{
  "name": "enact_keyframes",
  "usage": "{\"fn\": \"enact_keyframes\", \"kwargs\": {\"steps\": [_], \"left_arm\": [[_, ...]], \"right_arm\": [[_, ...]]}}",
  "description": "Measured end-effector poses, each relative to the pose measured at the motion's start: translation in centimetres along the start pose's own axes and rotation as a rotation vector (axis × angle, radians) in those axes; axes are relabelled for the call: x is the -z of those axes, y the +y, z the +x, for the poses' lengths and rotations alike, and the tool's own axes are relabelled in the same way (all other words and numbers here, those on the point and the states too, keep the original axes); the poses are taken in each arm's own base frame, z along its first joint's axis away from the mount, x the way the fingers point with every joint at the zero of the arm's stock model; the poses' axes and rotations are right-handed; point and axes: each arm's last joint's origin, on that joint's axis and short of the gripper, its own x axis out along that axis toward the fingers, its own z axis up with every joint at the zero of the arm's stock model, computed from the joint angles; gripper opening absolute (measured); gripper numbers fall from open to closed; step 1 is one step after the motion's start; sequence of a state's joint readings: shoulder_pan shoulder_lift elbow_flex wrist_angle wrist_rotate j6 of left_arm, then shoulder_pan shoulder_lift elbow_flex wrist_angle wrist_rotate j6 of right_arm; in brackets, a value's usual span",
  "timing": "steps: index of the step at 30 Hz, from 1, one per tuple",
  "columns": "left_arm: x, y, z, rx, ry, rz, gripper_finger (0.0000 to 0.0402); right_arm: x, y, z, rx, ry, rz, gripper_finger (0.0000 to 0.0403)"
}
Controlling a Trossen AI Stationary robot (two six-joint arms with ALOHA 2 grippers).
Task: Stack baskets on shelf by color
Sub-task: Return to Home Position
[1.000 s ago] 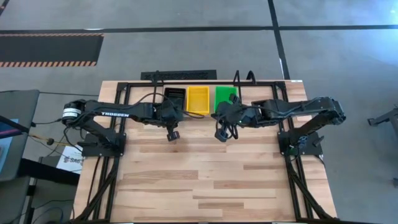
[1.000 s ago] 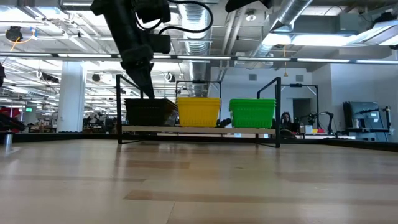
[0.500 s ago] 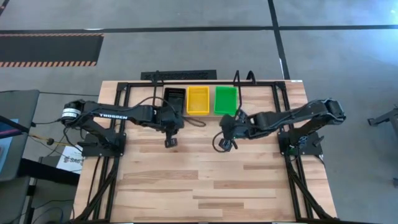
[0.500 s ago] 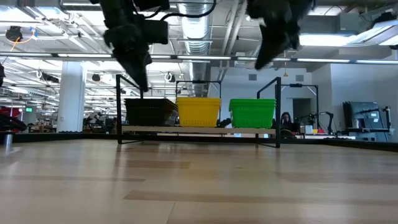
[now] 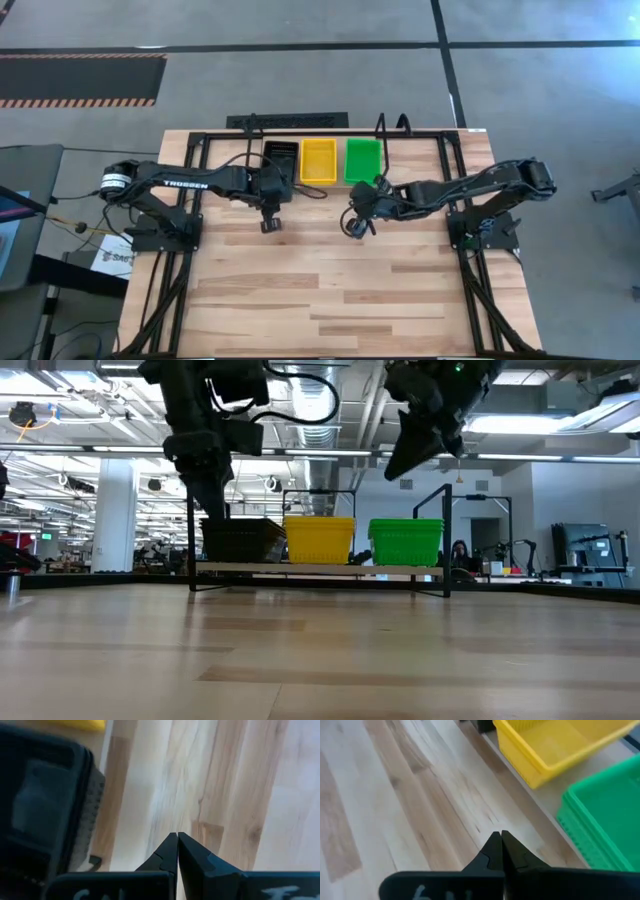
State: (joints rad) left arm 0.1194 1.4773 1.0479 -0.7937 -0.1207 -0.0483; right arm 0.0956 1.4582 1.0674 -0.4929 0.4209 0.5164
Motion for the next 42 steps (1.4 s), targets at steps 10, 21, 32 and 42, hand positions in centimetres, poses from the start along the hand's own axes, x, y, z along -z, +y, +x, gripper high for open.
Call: {"fn": "enact_keyframes", "kwargs": {"steps": [10,21,32,42], "left_arm": [[0.0,1.5,0.7,-0.084,-0.034,-0.007,0.0],[0.0,3.5,0.9,-0.12,-0.033,-0.036,0.0],[-1.5,3.3,-1.5,-0.111,-0.123,-0.051,0.0],[0.9,1.1,-8.0,-0.094,-0.281,-0.081,0.0]], "right_arm": [[-1.2,0.7,-0.8,-0.049,-0.039,-0.012,0.0],[-1.1,0.9,-0.9,-0.063,-0.032,-0.015,0.0001],[-1.6,0.1,-2.8,-0.079,-0.065,-0.026,0.0001],[-2.1,-2.2,-9.5,-0.085,-0.228,-0.074,0.0001]]}}
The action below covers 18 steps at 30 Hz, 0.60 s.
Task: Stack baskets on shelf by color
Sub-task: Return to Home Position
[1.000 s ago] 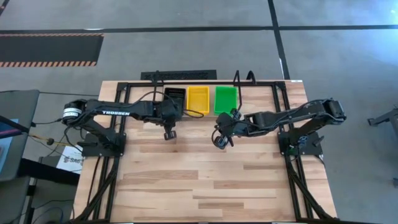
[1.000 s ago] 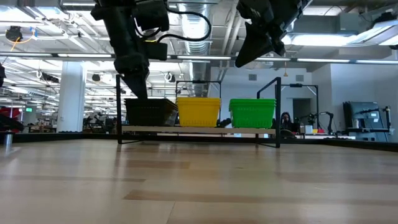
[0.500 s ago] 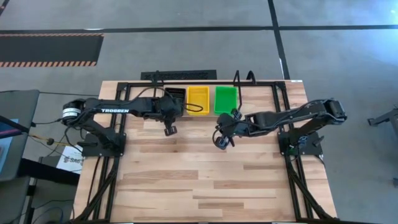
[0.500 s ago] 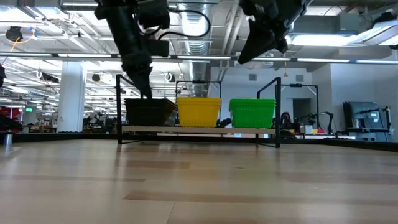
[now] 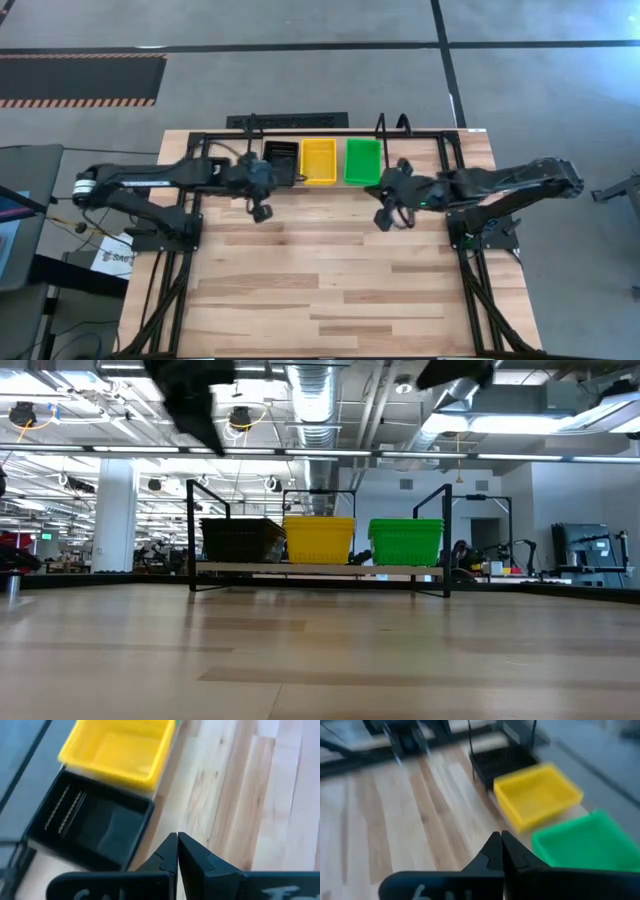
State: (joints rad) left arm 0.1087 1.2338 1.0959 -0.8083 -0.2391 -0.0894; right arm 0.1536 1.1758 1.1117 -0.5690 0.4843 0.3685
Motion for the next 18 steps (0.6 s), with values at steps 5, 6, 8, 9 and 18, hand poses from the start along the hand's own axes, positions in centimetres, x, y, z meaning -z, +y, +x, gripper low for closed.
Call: {"fn": "enact_keyframes", "kwargs": {"steps": [5,6,8,9,18], "left_arm": [[5.1,0.2,-2.6,0.01,-0.09,-0.192,0.0],[6.3,0.2,-2.8,0.026,-0.105,-0.226,0.0],[7.9,0.1,-3.4,0.085,-0.191,-0.299,0.0],[8.8,0.0,-3.6,0.116,-0.233,-0.328,0.0],[13.7,-0.6,-3.2,0.35,-0.618,-0.412,0.0]], "right_arm": [[-0.5,-1.3,-4.8,-0.046,-0.125,-0.035,0.0001],[-0.4,-1.6,-5.7,-0.063,-0.135,-0.042,0.0],[-0.6,-2.1,-7.6,-0.117,-0.19,-0.042,0.0],[-0.5,-2.3,-8.4,-0.161,-0.202,-0.046,0.0],[0.1,-2.4,-12.9,-0.446,-0.322,-0.13,0.0]]}}
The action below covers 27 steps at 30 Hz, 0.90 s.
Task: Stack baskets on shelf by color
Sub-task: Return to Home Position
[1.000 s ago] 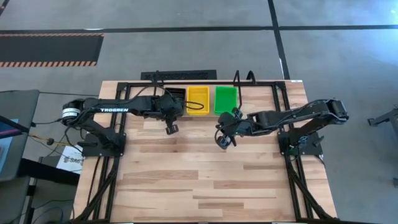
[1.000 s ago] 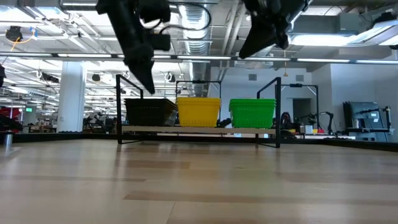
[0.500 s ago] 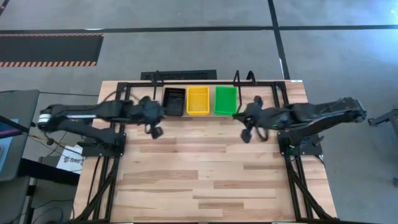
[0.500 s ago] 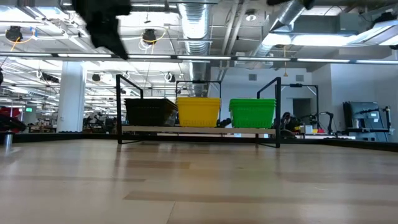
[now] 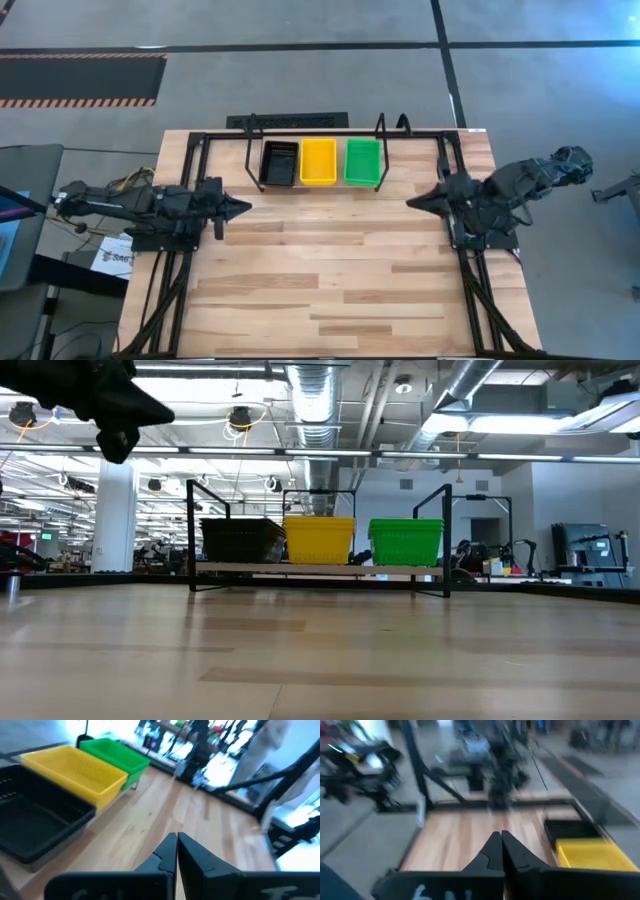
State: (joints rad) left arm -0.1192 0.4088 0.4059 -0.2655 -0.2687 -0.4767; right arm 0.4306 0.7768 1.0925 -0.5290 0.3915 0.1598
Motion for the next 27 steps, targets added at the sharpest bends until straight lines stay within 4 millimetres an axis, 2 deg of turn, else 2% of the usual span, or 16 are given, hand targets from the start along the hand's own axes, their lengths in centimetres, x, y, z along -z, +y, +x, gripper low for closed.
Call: {"fn": "enact_keyframes", "kwargs": {"steps": [5,12,19,23,27], "left_arm": [[2.0,1.0,-0.6,0.039,-0.045,-0.05,0.0],[2.6,1.6,-1.4,0.087,-0.064,-0.038,0.0],[3.4,2.2,-2.1,0.074,-0.016,-0.039,0.0],[3.8,2.5,-2.6,0.065,0.007,-0.056,0.0],[3.8,2.6,-3.0,0.072,-0.006,-0.068,0.0]], "right_arm": [[1.7,0.8,-0.3,-0.087,-0.069,-0.021,0.0001],[6.0,0.5,-0.4,-0.132,-0.184,0.033,0.0001],[10.1,-0.7,-1.3,-0.163,-0.333,0.109,0.0001],[12.1,-1.7,-1.9,-0.11,-0.376,0.178,0.0001],[13.2,-2.4,-2.7,-0.092,-0.417,0.215,0.0001]]}}
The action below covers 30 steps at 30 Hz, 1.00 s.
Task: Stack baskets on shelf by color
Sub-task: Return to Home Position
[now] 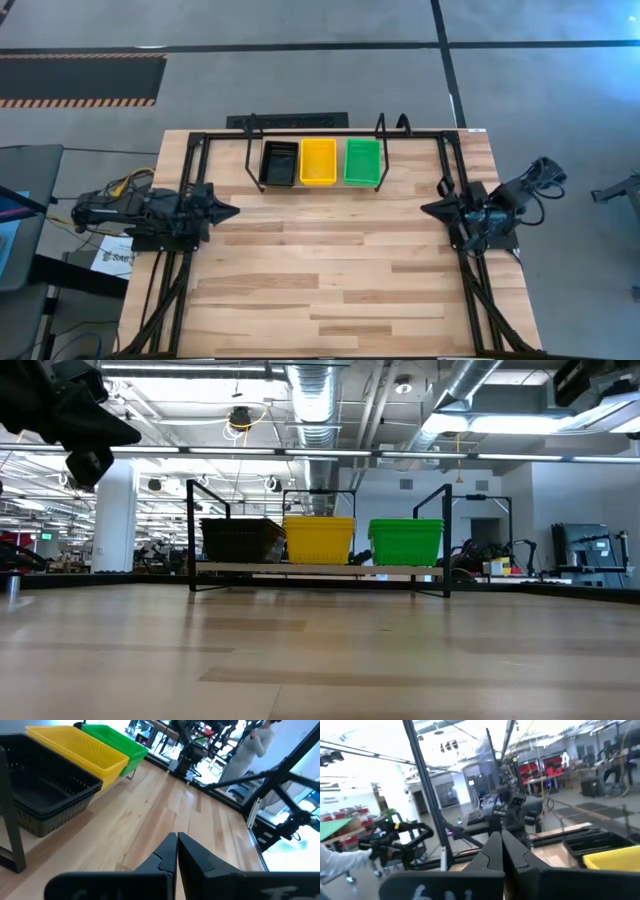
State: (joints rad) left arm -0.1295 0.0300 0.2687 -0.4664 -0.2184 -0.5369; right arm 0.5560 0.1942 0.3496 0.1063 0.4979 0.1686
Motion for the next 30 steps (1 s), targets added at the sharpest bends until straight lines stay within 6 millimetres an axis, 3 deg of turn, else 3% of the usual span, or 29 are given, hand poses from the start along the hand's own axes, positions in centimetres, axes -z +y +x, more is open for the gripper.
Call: {"fn": "enact_keyframes", "kwargs": {"steps": [9,13,22,30], "left_arm": [[0.1,0.2,-0.3,-0.001,0.003,-0.014,0.0],[0.2,0.2,-0.3,-0.006,0.012,-0.024,0.0],[0.2,0.4,-0.3,-0.051,-0.017,-0.097,0.0],[0.4,0.5,-0.3,-0.07,0.004,-0.06,0.0]], "right_arm": [[-0.6,-1.2,-2.4,-0.01,-0.071,-0.117,0.0001],[-0.2,-1.2,-2.4,-0.035,-0.027,-0.141,0.0],[0.7,-1.7,-2.5,0.097,0.039,0.131,0.0015],[1.0,-1.7,-2.5,0.07,0.076,0.163,0.0028]]}}
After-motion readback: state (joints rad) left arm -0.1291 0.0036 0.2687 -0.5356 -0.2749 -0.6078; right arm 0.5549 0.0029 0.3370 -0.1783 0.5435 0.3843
